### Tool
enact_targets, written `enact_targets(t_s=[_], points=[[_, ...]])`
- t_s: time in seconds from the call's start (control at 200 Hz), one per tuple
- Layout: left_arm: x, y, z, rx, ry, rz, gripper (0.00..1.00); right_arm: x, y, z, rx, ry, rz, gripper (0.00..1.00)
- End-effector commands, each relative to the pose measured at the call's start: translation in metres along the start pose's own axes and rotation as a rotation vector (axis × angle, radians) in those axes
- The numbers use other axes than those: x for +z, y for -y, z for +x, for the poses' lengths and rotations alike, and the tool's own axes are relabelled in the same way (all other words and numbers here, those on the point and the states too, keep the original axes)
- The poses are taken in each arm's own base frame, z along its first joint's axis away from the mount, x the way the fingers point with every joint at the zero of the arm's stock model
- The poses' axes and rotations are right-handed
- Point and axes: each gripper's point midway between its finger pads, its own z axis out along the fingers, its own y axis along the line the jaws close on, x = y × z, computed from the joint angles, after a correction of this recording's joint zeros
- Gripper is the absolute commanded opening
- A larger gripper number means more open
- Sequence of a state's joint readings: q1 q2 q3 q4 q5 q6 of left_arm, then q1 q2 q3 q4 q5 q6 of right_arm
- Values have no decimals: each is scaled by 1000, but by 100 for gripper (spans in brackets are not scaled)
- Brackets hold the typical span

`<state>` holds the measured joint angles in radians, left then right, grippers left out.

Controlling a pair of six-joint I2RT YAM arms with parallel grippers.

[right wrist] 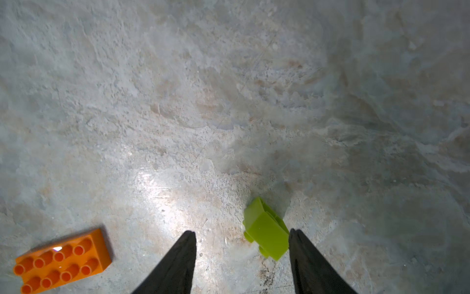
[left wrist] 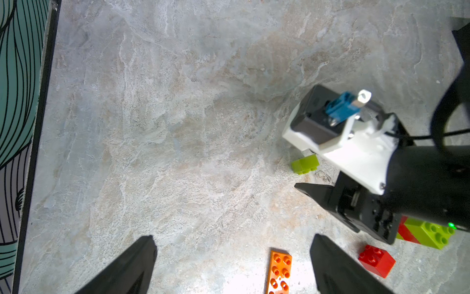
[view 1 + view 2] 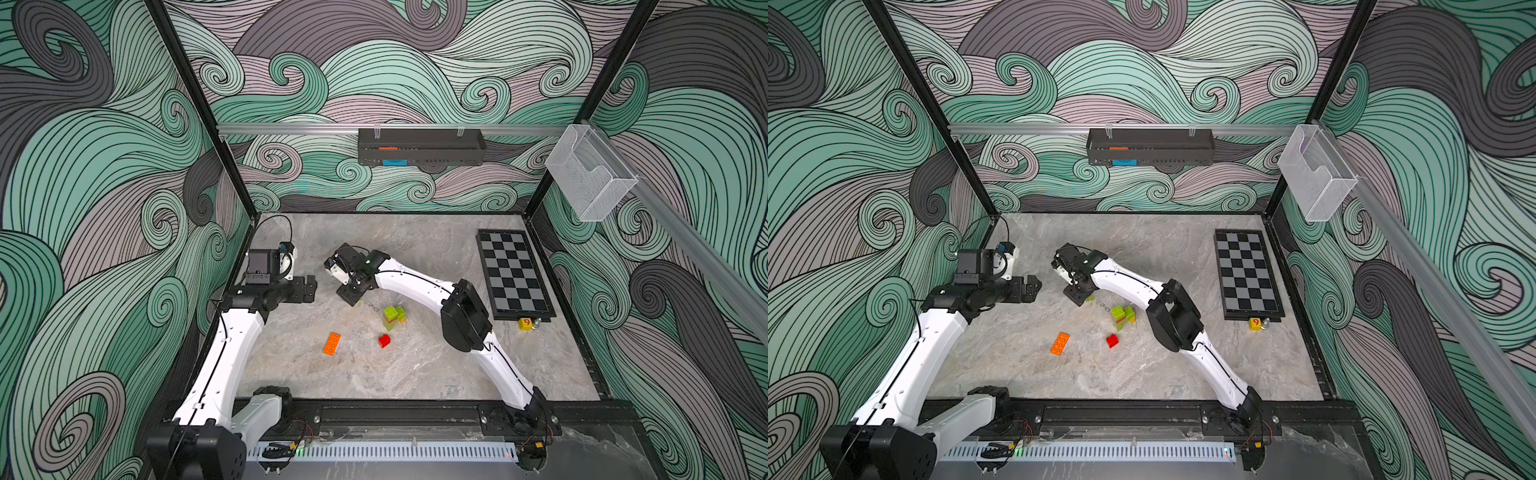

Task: Assemble a giraffe with lego
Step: Pick up the lego brick from the center of the board.

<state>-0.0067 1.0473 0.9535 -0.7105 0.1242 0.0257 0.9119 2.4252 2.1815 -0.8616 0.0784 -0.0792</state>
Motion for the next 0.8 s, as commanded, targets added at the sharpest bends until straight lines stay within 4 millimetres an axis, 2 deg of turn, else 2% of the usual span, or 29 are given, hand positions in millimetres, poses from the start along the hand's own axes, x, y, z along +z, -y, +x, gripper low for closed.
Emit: enact_targets(t_s=[0.0, 0.14, 0.33, 0.415, 0.585, 0.72, 0.796], points=[[-6, 0, -10, 14, 35, 9, 99, 10, -5, 9, -83, -29, -71, 59], [-5, 1, -9, 13, 31, 15, 99, 14, -1, 15, -89, -44, -88, 55], [-6, 1, -9, 16, 33, 15, 99, 20, 10, 20, -90, -63, -48, 54], [-6, 1, -9, 16, 33, 15, 99, 16, 13, 15, -92, -49, -36, 54], [-5, 2, -9, 17, 33, 17, 99, -6, 18, -3, -105, 15, -35, 57], [-5, 2, -9, 18, 32, 19, 99, -3, 31, -4, -61, 16, -34, 58], [-5, 2, -8, 18, 32, 18, 99, 1, 30, -1, -44, 5, -35, 57]])
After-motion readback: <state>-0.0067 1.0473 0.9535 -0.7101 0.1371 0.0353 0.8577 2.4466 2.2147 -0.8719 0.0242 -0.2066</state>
